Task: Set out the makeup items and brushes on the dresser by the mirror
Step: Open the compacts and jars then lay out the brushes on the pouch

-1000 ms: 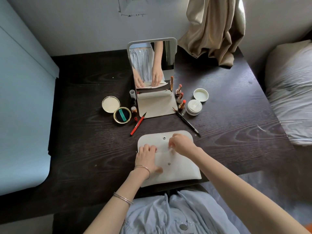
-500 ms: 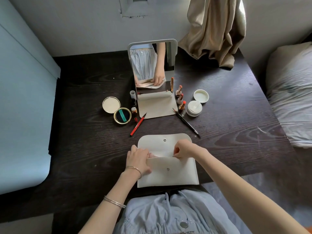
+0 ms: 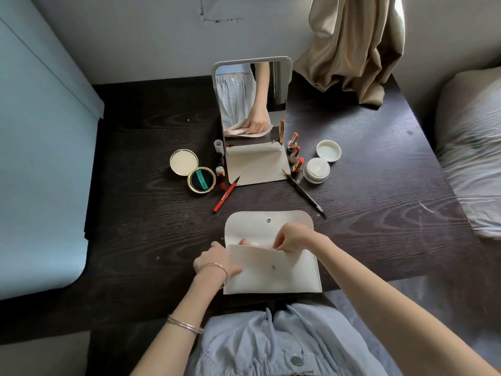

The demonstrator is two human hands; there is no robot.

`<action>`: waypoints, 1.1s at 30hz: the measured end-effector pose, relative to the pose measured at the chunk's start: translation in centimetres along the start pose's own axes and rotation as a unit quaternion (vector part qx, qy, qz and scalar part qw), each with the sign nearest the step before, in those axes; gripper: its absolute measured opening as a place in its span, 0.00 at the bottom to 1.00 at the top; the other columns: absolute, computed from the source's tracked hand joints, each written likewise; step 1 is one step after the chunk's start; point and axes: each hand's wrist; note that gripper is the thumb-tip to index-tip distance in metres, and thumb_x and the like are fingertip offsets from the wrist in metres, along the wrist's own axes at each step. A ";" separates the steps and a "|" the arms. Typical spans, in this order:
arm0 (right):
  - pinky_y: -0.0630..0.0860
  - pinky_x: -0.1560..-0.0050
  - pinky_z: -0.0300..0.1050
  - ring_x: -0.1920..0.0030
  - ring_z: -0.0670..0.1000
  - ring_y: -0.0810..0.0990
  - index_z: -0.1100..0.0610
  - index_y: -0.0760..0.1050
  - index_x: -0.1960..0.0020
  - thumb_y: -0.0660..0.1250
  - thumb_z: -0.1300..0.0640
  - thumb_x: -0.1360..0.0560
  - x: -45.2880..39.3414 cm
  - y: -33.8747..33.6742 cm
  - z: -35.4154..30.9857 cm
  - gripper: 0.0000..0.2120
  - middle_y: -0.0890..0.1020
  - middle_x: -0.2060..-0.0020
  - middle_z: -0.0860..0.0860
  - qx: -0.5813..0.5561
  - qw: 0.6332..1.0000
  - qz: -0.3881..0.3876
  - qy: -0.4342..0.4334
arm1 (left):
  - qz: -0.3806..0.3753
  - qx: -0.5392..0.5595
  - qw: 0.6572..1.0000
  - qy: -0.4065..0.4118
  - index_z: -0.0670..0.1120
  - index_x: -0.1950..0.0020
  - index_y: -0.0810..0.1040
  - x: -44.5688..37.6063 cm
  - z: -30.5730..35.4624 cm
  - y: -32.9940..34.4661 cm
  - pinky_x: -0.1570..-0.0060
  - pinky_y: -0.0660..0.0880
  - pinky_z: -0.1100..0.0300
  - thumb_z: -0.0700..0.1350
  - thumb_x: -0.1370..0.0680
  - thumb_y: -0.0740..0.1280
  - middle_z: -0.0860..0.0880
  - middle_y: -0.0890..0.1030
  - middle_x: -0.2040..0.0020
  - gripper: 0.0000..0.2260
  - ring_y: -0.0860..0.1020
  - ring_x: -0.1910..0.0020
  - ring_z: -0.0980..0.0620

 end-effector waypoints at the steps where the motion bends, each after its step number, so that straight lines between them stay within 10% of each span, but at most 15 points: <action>1: 0.67 0.67 0.33 0.56 0.45 0.76 0.51 0.83 0.49 0.69 0.51 0.28 -0.1 0.0 0.0 0.09 0.84 0.51 0.48 0.000 1.000 0.001 0.001 | -0.035 0.010 0.999 -0.003 0.44 0.38 0.68 -0.1 -0.3 -0.1 0.48 0.73 0.57 0.56 0.31 0.68 0.47 0.78 0.43 0.27 0.78 0.43 0.48; 7: 0.70 0.59 0.33 0.55 0.45 0.76 0.54 0.82 0.46 0.69 0.54 0.27 0.1 0.4 1.2 0.11 0.82 0.54 0.48 -0.120 0.992 -0.036 0.002 | -0.041 0.138 0.983 0.116 0.48 0.53 0.73 -1.2 -1.7 0.6 0.50 0.73 0.54 0.46 0.25 0.64 0.47 0.78 0.52 0.03 0.77 0.51 0.47; 11: 0.73 0.62 0.35 0.65 0.45 0.78 0.59 0.81 0.49 0.68 0.57 0.28 0.8 1.8 1.8 0.09 0.80 0.63 0.50 -0.313 0.944 -0.103 0.001 | 0.011 0.423 0.897 0.129 0.49 0.60 0.75 -1.7 -1.9 1.5 0.56 0.71 0.55 0.45 0.24 0.66 0.45 0.80 0.58 0.05 0.76 0.58 0.49; 21: 0.72 0.54 0.40 0.61 0.48 0.80 0.58 0.74 0.53 0.60 0.58 0.29 1.2 3.9 -0.8 0.07 0.80 0.64 0.49 -0.525 0.824 -0.209 0.052 | -0.008 0.672 0.739 0.044 0.43 0.61 0.80 -2.1 0.3 0.0 0.54 0.75 0.53 0.39 0.27 0.71 0.44 0.81 0.59 0.03 0.78 0.59 0.48; 26: 0.77 0.52 0.40 0.56 0.49 0.81 0.58 0.75 0.43 0.60 0.53 0.23 1.5 4.0 -2.4 0.12 0.80 0.54 0.53 -0.555 0.800 -0.226 -0.008 | -0.027 0.700 0.708 0.091 0.42 0.61 0.79 -1.9 0.5 -0.9 0.61 0.75 0.60 0.37 0.26 0.69 0.46 0.80 0.63 0.04 0.77 0.64 0.51; 33: 0.73 0.61 0.39 0.68 0.44 0.78 0.54 0.75 0.55 0.63 0.52 0.23 2.3 3.7 -3.7 0.07 0.80 0.68 0.46 -0.503 0.839 -0.203 -0.027 | -0.031 0.689 0.714 0.122 0.41 0.61 0.81 -1.1 1.1 -1.2 0.58 0.77 0.62 0.36 0.27 0.70 0.49 0.83 0.62 0.03 0.79 0.62 0.53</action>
Point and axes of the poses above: each hand's wrist, its own x-axis away from the middle knuckle, its own y-axis out of the palm, z = x × y
